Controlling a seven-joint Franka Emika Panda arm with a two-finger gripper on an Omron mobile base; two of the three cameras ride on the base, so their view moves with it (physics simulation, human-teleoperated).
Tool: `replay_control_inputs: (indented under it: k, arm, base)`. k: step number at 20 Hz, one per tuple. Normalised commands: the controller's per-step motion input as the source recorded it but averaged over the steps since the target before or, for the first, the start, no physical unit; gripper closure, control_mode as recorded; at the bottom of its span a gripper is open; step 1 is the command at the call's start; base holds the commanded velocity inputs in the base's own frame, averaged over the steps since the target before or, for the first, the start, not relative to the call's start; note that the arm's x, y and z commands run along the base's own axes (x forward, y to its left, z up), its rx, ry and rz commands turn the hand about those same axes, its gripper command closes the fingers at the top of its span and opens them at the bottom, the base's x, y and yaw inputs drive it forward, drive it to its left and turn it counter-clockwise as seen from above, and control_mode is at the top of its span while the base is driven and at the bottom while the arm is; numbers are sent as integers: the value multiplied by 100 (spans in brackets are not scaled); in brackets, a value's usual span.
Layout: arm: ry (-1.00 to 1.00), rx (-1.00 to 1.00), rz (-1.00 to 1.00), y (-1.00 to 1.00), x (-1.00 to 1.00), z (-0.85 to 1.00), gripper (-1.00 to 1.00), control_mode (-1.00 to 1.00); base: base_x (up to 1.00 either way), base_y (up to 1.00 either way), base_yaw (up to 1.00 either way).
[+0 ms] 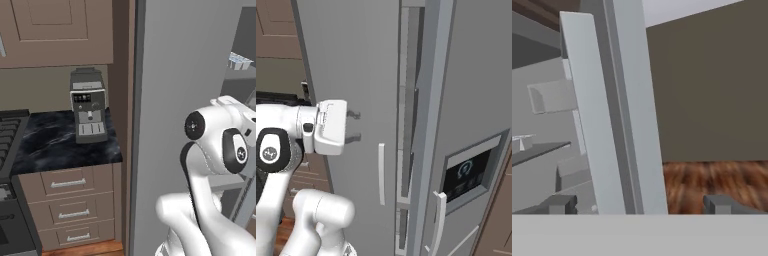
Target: Open the freezer door, pick up the ice cube tray from the freezer, and place it on the dining counter.
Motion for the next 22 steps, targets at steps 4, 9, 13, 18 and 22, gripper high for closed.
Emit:
replay_control_inputs:
  k: [4,9,13,18,22]
  arm:
    - [0,-1,-1,0,12,-15,-100,-100]
    - [0,-1,0,0,20,-20,-100,-100]
    - [0,0,0,0,16,-22,-100,-100]
    - [0,0,-1,0,16,-18,-100,-100]
    - [0,0,-2,0,18,-11,-100,-100]
  base:
    - [0,0,0]
    - [0,0,0]
    - [0,0,0]
    - [0,0,0]
    - [0,0,0]
